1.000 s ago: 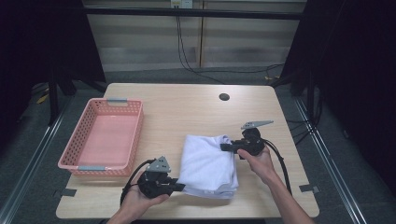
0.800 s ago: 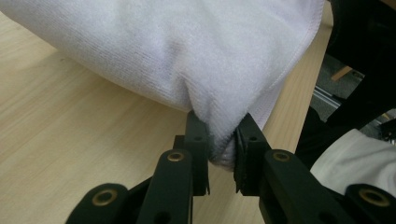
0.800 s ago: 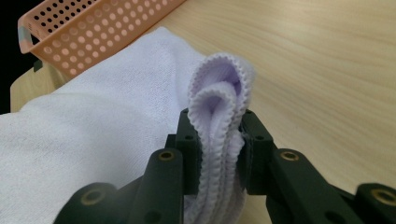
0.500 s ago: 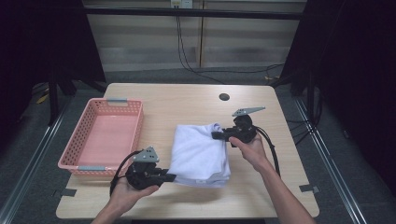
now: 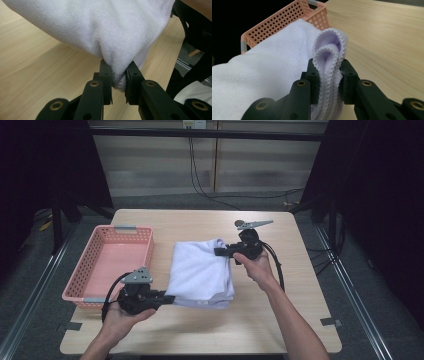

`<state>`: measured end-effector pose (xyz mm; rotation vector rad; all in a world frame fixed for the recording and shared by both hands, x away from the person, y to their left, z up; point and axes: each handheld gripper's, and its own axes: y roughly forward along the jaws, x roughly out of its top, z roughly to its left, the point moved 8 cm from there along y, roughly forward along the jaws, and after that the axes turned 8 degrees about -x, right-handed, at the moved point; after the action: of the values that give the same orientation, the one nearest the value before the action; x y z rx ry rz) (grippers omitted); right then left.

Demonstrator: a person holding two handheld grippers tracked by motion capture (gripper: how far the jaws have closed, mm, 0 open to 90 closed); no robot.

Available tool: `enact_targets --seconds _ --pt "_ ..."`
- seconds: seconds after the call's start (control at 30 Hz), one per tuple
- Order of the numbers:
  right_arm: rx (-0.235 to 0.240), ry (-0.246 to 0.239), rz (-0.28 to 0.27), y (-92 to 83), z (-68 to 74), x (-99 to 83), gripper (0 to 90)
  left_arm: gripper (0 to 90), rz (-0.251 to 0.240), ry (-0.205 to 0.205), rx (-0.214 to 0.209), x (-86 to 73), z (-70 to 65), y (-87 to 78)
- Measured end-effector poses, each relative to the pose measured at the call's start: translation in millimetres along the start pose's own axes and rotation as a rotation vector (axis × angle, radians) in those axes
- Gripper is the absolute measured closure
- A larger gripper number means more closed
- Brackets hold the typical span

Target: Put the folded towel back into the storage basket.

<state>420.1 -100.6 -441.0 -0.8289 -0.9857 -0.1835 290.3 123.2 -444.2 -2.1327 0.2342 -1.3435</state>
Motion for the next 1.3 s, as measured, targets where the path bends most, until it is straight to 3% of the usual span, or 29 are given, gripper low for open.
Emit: enact_targets --seconds 0.27,0.47,0.67,1.0,1.13,1.3 --pt "0.019 -0.026 -0.005 16.1 10.9 26.8 73.6 78.9 -0.032 -0.017 0.025 3.7 13.3 -21.3" --pt "0.043 -0.039 0.005 31.1 19.3 43.2 73.6 78.9 -0.018 -0.02 0.049 0.3 18.8 -31.8" --pt "0.065 -0.054 -0.004 42.7 29.0 60.2 73.7 78.9 -0.047 -0.035 0.072 2.4 28.1 -53.9" --pt "0.095 -0.065 0.005 63.9 46.6 80.8 73.8 78.9 -0.049 -0.059 0.103 -6.6 40.3 -74.3" --pt "0.104 -0.07 0.007 72.0 52.1 88.7 73.8 78.9 -0.074 -0.077 0.115 -7.8 46.4 -84.8" --pt "0.118 -0.078 0.004 81.8 60.7 99.9 73.8 79.0 -0.1 -0.064 0.136 -6.7 53.4 -105.0"
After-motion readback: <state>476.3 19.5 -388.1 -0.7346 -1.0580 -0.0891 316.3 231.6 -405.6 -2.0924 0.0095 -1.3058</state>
